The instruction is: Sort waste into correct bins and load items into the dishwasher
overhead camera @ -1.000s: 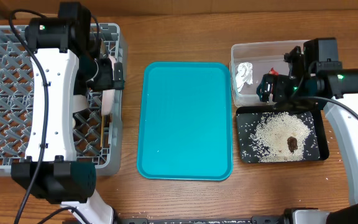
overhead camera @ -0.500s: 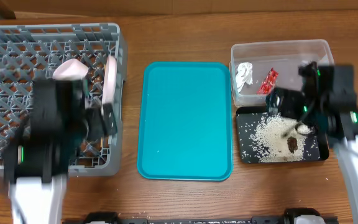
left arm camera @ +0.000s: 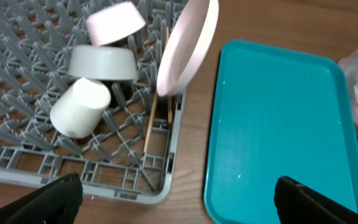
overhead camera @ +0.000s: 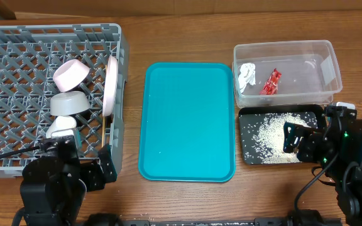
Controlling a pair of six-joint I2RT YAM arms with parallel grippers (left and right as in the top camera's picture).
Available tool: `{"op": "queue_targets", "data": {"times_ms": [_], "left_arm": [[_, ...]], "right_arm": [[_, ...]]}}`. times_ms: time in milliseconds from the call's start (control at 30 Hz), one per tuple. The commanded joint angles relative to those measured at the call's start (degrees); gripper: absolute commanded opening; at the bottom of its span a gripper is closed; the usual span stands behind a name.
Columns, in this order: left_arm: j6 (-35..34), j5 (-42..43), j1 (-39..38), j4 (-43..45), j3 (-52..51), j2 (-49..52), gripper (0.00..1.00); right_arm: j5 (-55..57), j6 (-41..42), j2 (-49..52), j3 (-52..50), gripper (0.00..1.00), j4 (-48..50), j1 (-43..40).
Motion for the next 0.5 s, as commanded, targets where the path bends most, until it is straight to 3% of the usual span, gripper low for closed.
{"op": "queue_targets", "data": {"times_ms": [0, 467], "left_arm": [[-0.17, -0.87, -0.46, -1.4, -0.7, -0.33, 1.0], [-0.17, -0.87, -0.46, -3.32, -0.7, -0.33, 1.0]], "right_arm": [[0.74, 0.24, 0.28, -0.46, 1.0, 0.2, -0.11], [0.74, 0.24, 0.59, -0.46, 1.0, 0.17, -0.11]]}}
